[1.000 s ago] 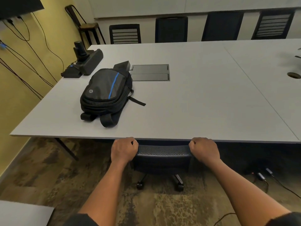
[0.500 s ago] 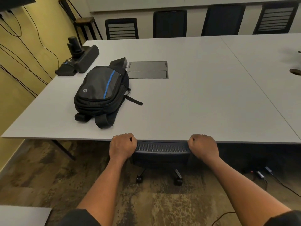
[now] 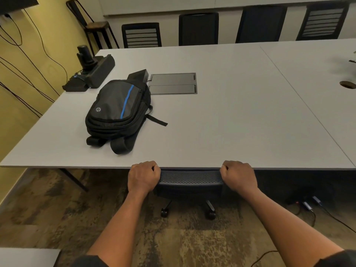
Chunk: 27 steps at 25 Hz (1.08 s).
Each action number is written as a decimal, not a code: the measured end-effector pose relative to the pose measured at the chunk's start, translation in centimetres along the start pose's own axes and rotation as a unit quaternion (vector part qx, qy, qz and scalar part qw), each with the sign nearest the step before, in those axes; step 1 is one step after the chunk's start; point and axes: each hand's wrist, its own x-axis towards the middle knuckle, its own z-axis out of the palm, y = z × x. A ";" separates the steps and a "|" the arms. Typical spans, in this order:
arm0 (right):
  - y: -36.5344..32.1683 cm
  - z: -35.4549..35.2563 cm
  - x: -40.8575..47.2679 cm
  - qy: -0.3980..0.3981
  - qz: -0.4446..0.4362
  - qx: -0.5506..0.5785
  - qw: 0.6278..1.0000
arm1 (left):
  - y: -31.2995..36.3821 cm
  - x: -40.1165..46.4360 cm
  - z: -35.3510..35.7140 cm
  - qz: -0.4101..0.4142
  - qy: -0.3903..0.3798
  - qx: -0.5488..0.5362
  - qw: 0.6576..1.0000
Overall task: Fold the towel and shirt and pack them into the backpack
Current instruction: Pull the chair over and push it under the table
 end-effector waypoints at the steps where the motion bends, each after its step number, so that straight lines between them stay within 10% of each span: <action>1: 0.0 0.0 0.0 0.001 -0.002 0.000 1.000 | 0.0 0.0 0.1 -0.001 0.000 0.001 1.000; 27: -7.3 0.1 -0.7 -0.014 -0.103 -0.001 0.995 | 7.2 -1.2 -0.1 0.086 -0.078 0.048 0.992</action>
